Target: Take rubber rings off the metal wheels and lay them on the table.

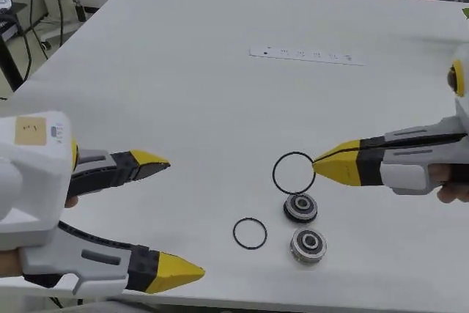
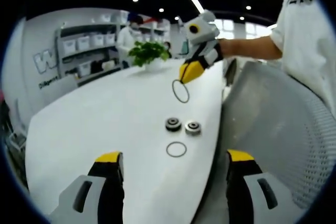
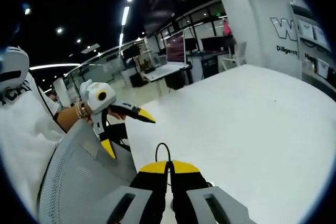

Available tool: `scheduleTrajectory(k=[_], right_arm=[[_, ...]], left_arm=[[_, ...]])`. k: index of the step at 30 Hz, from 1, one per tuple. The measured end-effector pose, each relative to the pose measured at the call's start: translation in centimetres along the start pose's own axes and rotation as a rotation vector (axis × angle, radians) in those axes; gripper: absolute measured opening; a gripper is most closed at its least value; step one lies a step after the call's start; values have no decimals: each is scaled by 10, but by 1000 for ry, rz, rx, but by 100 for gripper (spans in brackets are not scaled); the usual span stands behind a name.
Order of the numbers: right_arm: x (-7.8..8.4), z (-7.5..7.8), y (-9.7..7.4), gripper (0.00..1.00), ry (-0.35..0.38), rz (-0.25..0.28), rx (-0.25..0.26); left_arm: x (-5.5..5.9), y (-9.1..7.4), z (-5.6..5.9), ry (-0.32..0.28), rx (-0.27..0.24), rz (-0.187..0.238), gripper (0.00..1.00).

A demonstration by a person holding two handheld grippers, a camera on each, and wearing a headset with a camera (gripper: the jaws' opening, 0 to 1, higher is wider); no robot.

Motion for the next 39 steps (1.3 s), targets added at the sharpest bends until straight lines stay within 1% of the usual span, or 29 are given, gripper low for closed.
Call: scheduleTrajectory(k=[4,7,10,13,14,18,20,23,27,29,32,36,39], right_arm=[[-5,3,14,0,-42,-27,0],[-6,4,23,0,-39,-38,-14],[-3,6,36,0,-35,-70,-25],[6,7,47,0,-33,-110,-32],[11,7,52,0,-28,-131,-34],[29,7,65,0,-15,-183,-34],[38,8,70,0,-2,-198,-30],[50,9,73,0,14,-211,-27],[61,12,77,0,28,-237,-8],[65,14,77,0,38,-248,-6],[68,13,78,0,43,-260,-9],[70,14,79,0,51,-261,-5],[72,15,79,3,46,-268,7]], left_arm=[[2,0,-1,-6,-7,0,81],[3,0,0,-10,-8,-1,81],[2,0,0,-15,-11,3,81],[1,0,0,-24,-14,11,81],[1,0,0,-26,-16,14,81],[2,-1,0,-33,-22,16,81],[2,-2,0,-37,-25,15,81],[3,-3,0,-41,-25,13,81],[4,-3,0,-43,-27,13,81],[5,-3,-2,-42,-47,10,81],[6,-4,-3,-56,-54,13,82],[7,-5,-4,-56,-58,12,81],[7,-6,-4,-55,-61,11,81]])
Point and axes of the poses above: the centre of the closed fingertips' face, and the gripper's own axes: y roughly forward along the fingers, z roughly to its right, x roughly out of its underside, the point moved 6 cm from there along -y, roughly backward along the fingers, and after that the axes turned 2 degrees about -x, right-handed, at the moved point
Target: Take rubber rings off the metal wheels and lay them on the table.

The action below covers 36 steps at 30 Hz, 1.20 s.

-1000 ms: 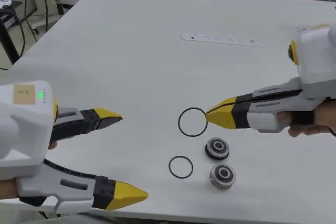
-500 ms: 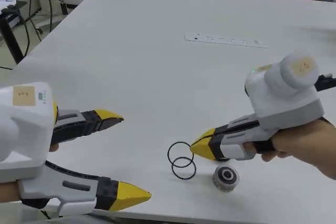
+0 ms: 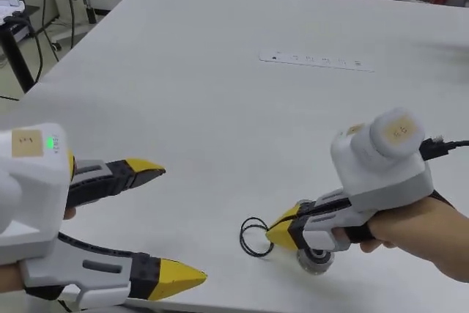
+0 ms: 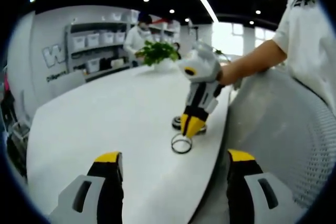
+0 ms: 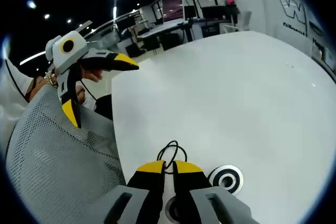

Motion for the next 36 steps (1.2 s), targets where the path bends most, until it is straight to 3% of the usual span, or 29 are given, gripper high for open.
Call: scheduleTrajectory(k=[7,15,20,30,33,36], right_arm=[[2,3,-1,6,-32,-18,25],[-1,13,-14,6,-9,21,54],[-7,15,-29,8,-17,76,66],[-39,6,-69,16,-177,224,58],[-39,10,-81,17,-206,247,67],[-32,24,-89,19,-174,272,101]], left_arm=[[0,-1,0,2,-5,-5,81],[0,-1,0,5,-7,-11,81],[-1,-1,-1,9,-6,-14,81],[-9,-5,-5,33,-2,-20,82],[-11,-5,-7,46,-2,-31,83],[-17,-4,-10,64,3,-38,83]])
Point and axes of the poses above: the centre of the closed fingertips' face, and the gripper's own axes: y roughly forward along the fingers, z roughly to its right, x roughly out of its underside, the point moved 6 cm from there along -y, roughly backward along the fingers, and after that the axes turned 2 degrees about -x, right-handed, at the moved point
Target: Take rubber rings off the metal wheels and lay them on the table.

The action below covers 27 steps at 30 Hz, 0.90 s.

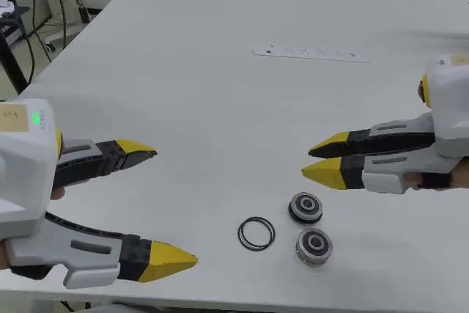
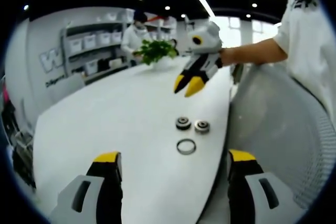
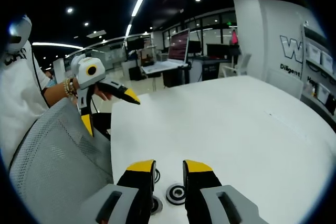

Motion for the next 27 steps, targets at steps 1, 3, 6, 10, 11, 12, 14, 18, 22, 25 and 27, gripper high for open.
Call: scheduleTrajectory(k=[1,3,6,10,11,12,14,18,22,25,27], right_arm=[[5,6,-3,19,34,12,19],[13,13,-5,18,60,20,45],[29,21,-7,15,53,0,70],[50,28,-6,14,68,-76,66],[53,30,-5,14,76,-85,66],[56,32,-4,14,97,-92,67],[59,33,-3,14,106,-93,62],[63,32,-2,14,137,-95,51],[63,28,3,14,156,-90,26],[64,25,7,14,165,-91,7],[65,23,9,14,164,-95,-1]], left_arm=[[-3,1,-1,11,3,-3,83],[-8,2,-2,29,8,-5,84],[-19,5,-3,57,26,-2,84],[-33,18,-6,97,53,-9,81],[-37,23,-8,113,58,-12,82],[-41,26,-8,127,62,-12,82],[-52,34,-9,155,77,-1,82],[-75,48,-10,194,99,36,82],[-94,63,-10,210,115,64,80],[-113,77,-3,248,136,95,80],[-125,87,5,265,157,119,79]])
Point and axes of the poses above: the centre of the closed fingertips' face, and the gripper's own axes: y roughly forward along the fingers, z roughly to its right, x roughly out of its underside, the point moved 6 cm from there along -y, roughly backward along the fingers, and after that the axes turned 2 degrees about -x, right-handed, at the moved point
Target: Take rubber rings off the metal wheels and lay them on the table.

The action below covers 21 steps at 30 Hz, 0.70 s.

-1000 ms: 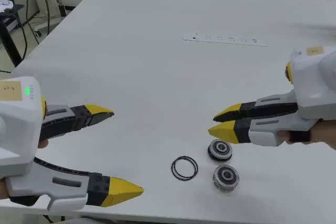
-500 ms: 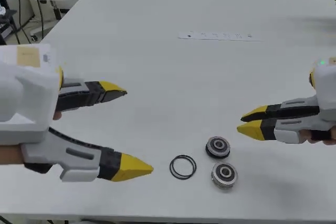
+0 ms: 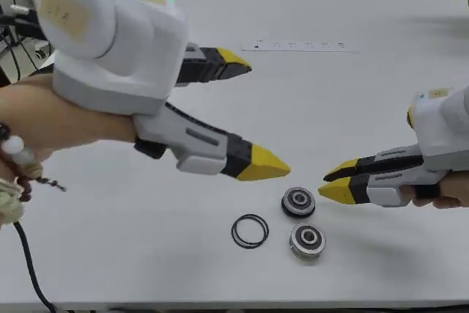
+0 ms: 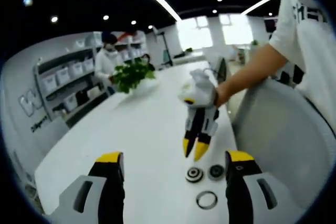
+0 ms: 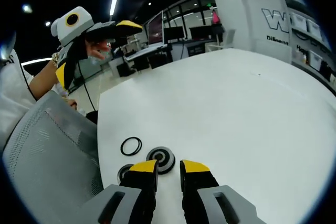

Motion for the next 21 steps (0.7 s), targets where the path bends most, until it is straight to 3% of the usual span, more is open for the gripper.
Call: scheduleTrajectory(k=[3,7,9,12,16,18,21], right_arm=[[3,-2,3,14,0,-13,-10],[7,-3,7,14,8,-32,-19],[7,-5,9,14,7,-37,-23],[7,-6,10,14,7,-37,-27],[8,-6,10,14,1,-41,-26],[9,-5,11,14,4,-42,-25],[11,-4,11,14,7,-50,-22]], left_arm=[[-8,15,-4,12,12,16,77],[-11,37,-14,16,-4,34,73],[-7,47,-20,-4,-11,48,73],[-1,57,-18,-10,-15,66,73],[18,63,-17,-68,-16,97,73],[36,66,-15,-80,-24,64,71],[58,70,-8,-99,6,32,68]])
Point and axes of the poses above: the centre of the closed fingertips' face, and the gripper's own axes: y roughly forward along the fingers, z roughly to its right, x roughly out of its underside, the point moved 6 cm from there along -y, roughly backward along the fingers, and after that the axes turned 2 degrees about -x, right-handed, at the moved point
